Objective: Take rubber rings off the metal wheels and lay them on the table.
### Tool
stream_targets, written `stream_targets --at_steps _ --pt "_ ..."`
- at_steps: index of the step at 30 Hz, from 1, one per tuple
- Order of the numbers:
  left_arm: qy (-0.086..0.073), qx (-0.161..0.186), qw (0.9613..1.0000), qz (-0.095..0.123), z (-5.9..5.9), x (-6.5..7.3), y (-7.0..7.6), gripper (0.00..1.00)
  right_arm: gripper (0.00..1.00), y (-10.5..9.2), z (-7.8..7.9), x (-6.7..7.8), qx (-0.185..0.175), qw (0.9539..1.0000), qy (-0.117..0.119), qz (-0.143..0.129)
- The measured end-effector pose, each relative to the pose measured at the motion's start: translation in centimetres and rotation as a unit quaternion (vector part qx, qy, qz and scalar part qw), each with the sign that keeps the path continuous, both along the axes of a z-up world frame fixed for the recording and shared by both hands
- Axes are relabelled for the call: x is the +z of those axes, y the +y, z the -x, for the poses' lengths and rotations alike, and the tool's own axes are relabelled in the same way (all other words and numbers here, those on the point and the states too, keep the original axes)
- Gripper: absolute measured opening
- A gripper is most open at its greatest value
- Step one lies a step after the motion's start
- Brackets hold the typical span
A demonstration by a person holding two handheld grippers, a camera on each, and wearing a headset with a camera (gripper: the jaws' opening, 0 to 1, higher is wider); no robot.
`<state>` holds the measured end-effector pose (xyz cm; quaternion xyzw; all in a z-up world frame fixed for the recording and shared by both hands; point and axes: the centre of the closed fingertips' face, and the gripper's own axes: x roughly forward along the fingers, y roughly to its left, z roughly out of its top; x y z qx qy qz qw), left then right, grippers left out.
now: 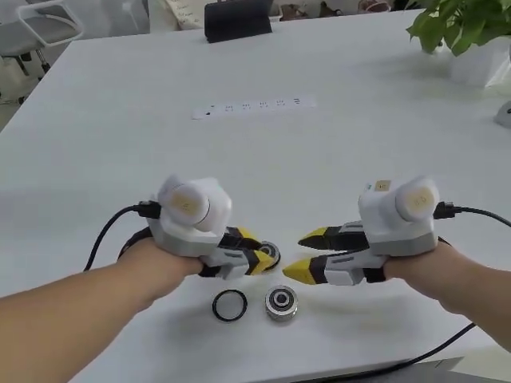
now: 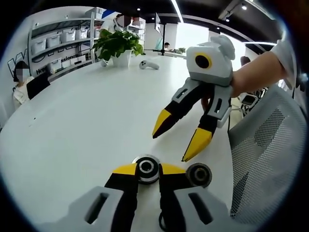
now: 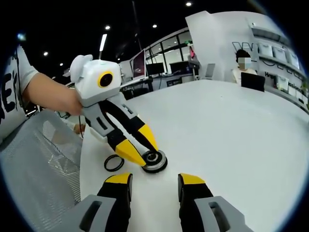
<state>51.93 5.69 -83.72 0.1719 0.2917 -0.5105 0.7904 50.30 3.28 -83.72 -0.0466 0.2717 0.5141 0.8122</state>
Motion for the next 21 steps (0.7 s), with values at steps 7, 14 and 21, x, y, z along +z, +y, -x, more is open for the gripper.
stream_targets --at_steps 7,14,21 --pt "-0.01 0.006 0.9999 -0.003 -0.1 0.0 0.1 0.08 0.35 0.3 0.0 0.0 0.0 1.0 0.001 -0.002" --pt "-0.019 0.005 0.9998 -0.007 -0.1 0.0 0.1 0.08 0.35 0.9 -0.2 0.0 0.004 1.0 -0.002 0.0" --pt "-0.023 0.007 0.9997 -0.002 -0.2 -0.1 0.1 0.07 0.34 1.6 -0.3 -0.1 0.012 0.9999 -0.006 0.006"
